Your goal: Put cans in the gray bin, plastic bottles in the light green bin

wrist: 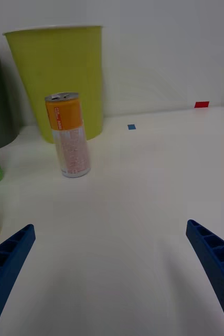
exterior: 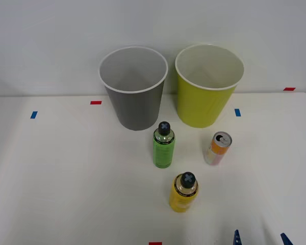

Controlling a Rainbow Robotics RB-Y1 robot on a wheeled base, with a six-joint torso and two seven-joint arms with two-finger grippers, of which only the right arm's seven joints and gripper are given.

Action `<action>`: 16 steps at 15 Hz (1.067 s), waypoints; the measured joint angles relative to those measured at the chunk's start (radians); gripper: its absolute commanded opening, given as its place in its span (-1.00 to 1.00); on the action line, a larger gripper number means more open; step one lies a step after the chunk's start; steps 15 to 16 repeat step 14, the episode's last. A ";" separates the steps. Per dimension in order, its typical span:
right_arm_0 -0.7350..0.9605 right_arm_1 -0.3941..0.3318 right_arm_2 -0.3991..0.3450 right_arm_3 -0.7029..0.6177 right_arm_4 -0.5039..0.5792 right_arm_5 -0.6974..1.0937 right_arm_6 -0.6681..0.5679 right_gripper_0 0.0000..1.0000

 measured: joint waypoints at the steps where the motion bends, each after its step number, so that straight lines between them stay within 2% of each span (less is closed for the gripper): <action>1: 0.000 0.000 0.000 0.000 0.000 0.000 0.000 1.00; 16: 0.000 0.000 0.000 0.000 0.000 0.000 0.000 1.00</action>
